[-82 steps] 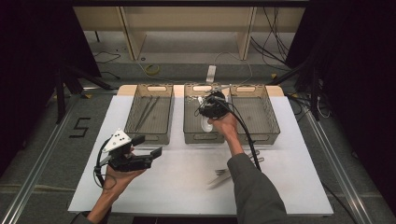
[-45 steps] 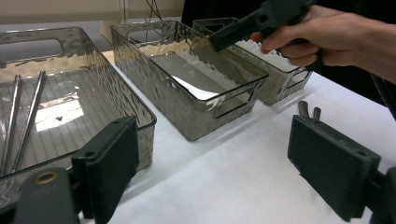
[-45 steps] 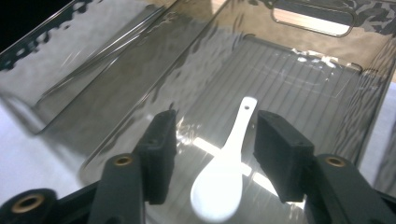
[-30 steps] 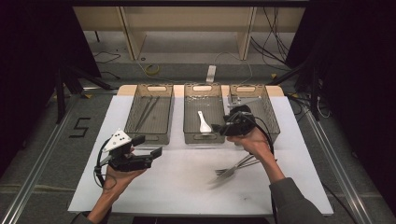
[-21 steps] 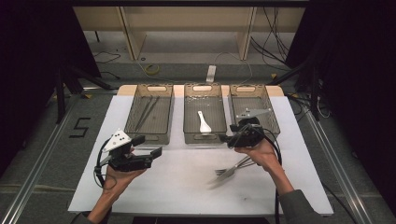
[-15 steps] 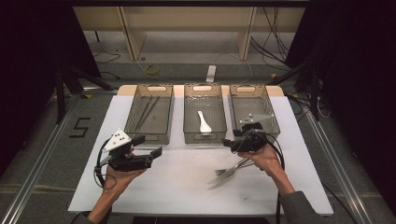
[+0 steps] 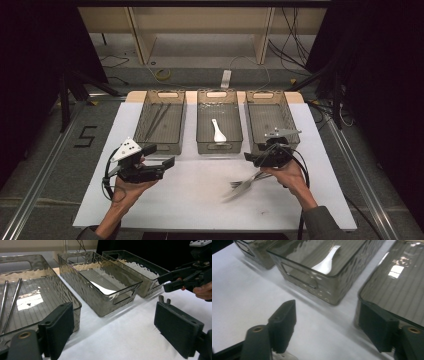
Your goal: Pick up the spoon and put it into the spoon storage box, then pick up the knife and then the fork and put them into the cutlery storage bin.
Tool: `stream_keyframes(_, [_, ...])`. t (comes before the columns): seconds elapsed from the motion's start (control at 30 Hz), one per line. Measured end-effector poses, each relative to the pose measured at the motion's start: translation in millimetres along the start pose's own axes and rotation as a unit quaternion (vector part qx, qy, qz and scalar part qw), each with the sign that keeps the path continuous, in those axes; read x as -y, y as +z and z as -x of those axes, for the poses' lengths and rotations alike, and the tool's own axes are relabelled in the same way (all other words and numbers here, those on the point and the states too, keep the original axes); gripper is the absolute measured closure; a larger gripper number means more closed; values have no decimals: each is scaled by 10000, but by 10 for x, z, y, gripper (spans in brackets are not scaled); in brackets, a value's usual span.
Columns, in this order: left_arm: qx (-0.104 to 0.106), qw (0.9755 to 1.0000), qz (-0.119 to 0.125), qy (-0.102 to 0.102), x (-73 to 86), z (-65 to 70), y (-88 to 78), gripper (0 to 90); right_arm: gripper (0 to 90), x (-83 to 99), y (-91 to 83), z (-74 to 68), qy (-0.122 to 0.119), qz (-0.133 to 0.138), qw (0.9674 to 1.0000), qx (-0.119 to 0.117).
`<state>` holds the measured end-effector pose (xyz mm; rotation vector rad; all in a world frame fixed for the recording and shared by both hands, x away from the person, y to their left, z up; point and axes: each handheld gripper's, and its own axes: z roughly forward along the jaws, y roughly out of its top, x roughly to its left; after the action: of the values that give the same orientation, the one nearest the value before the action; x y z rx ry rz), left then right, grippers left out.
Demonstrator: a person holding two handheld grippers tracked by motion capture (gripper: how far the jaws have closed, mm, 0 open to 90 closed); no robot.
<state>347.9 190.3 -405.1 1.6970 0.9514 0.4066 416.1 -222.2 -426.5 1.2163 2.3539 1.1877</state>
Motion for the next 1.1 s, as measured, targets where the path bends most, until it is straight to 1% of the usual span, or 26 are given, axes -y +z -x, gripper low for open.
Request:
stream_keyframes(0.07, [4, 10000, -8, 28, -2, 2, -8, 160, 371, 22, -16, 30, -14, 51, 10000, 58])
stream_keyframes(0.1, [6, 10000, -8, 38, -3, 2, -12, 160, 400, 43, -24, 66, 16, 25, 10000, 79])
stream_keyframes(0.13, [8, 10000, -4, 34, -4, 1, -12, 160, 400, 43, -24, 66, 16, 25, 10000, 79])
stream_keyframes(0.27, [31, 10000, 4, 39, -6, 4, -5, 159, 440, 98, -14, 130, -6, -138, 9997, 207])
stream_keyframes(0.43, [61, 10000, 10, 42, -11, 6, 3, 160, 492, 155, -25, 220, 94, -210, 9993, 290])
stream_keyframes(0.53, [71, 10000, 5, 52, -13, 9, 6, 160, 508, 172, -34, 248, 141, -242, 9991, 325])
stream_keyframes(0.6, [72, 10000, 9, 63, -14, 13, 6, 160, 526, 184, -43, 273, 167, -257, 9987, 398])
stream_keyframes(0.63, [78, 9999, 4, 70, -14, 14, 8, 160, 543, 188, -51, 283, 183, -262, 9986, 429])
stream_keyframes(0.77, [81, 9999, 5, 74, -11, 22, 9, 160, 660, 207, -73, 323, 171, -280, 9980, 534])
stream_keyframes(0.9, [65, 10000, 21, 71, -15, 15, 6, 160, 770, 236, -45, 358, 93, -410, 9969, 668])
stream_keyframes(0.93, [63, 10000, 7, 72, -13, 16, 11, 160, 817, 253, -26, 383, 119, -490, 9964, 684])
stream_keyframes(0.97, [62, 10000, -2, 74, -11, 19, 16, 160, 817, 253, -26, 383, 119, -490, 9964, 684])
stream_keyframes(1.0, [55, 10000, -3, 70, -11, 22, 21, 160, 838, 261, -15, 392, 150, -535, 9960, 695])
stream_keyframes(1.1, [54, 9999, -26, 106, -11, 26, 19, 160, 892, 270, 10, 410, 111, -606, 9956, 711])
